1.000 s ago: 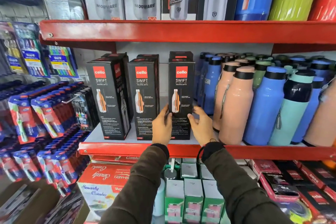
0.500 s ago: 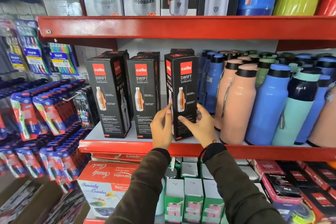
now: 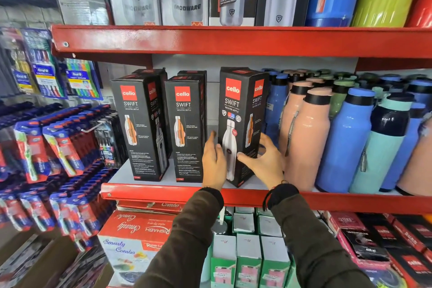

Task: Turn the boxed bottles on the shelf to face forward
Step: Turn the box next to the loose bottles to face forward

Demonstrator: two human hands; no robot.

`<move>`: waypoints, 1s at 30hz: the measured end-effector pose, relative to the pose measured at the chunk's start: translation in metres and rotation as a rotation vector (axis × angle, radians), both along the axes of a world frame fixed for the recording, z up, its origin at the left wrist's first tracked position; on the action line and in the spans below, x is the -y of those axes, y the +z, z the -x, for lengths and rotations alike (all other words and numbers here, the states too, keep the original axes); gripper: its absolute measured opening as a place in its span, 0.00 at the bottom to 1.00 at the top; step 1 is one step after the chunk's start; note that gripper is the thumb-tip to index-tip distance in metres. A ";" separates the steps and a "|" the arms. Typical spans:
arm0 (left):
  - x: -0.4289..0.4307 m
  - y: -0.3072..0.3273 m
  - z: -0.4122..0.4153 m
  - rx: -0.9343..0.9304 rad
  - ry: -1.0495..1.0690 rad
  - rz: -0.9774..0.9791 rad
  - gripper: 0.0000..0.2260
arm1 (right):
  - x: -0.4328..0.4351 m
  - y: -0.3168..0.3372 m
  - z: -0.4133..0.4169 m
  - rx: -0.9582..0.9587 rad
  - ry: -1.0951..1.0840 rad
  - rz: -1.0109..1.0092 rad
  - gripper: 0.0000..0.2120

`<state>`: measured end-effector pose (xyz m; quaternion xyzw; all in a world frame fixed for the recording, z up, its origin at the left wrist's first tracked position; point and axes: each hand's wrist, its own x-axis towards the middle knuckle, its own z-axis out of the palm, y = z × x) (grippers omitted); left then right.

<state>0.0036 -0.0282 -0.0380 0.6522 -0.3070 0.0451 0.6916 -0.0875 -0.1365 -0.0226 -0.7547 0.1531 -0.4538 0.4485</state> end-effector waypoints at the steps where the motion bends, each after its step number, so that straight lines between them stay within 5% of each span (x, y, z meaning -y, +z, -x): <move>1: 0.002 0.000 -0.002 -0.036 -0.021 -0.012 0.21 | 0.001 -0.001 0.000 -0.007 0.016 -0.008 0.33; 7: 0.009 -0.007 -0.005 -0.124 -0.004 -0.013 0.17 | 0.009 -0.010 -0.005 -0.064 0.140 -0.035 0.44; 15: 0.009 -0.017 -0.002 -0.105 0.046 0.035 0.15 | 0.008 -0.010 -0.003 -0.116 0.124 0.100 0.34; 30: 0.009 -0.018 -0.003 -0.093 0.032 0.010 0.14 | 0.009 -0.020 -0.009 -0.074 0.092 0.042 0.26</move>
